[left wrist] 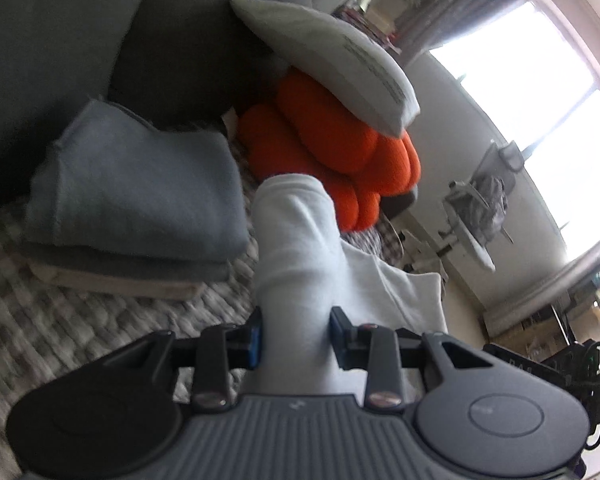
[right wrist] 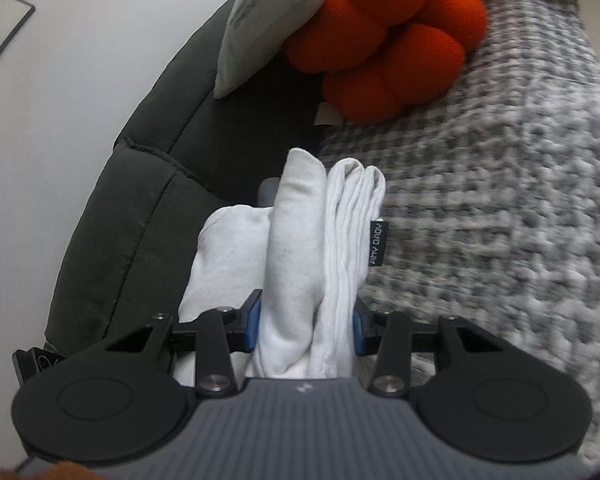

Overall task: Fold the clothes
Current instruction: 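Lift the gripped white shirt bundle with both tools and carry it toward the sofa, then lower the white shirt bundle onto the stack of folded grey clothes with both tools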

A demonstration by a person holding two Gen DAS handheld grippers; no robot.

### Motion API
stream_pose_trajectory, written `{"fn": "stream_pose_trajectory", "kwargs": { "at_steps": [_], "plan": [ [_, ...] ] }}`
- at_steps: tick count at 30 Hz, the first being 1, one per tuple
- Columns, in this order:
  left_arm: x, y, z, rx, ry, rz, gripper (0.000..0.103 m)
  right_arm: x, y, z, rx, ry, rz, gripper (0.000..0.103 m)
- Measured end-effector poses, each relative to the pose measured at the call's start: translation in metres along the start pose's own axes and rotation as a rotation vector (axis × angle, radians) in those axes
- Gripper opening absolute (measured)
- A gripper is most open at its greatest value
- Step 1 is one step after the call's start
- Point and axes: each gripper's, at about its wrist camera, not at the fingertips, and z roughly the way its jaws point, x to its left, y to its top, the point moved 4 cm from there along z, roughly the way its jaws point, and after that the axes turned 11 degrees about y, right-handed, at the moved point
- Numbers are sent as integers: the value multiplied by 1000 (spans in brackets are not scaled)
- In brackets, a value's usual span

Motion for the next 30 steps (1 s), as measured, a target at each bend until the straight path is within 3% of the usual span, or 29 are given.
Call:
{"fn": "stream_pose_trajectory", "kwargs": {
  "at_steps": [21, 30],
  "plan": [
    [86, 65, -10, -156, 39, -190, 33, 57, 40, 125, 116, 83, -175, 46],
    [107, 75, 3, -235, 55, -233, 33, 55, 52, 168, 126, 102, -219, 46]
  ]
}}
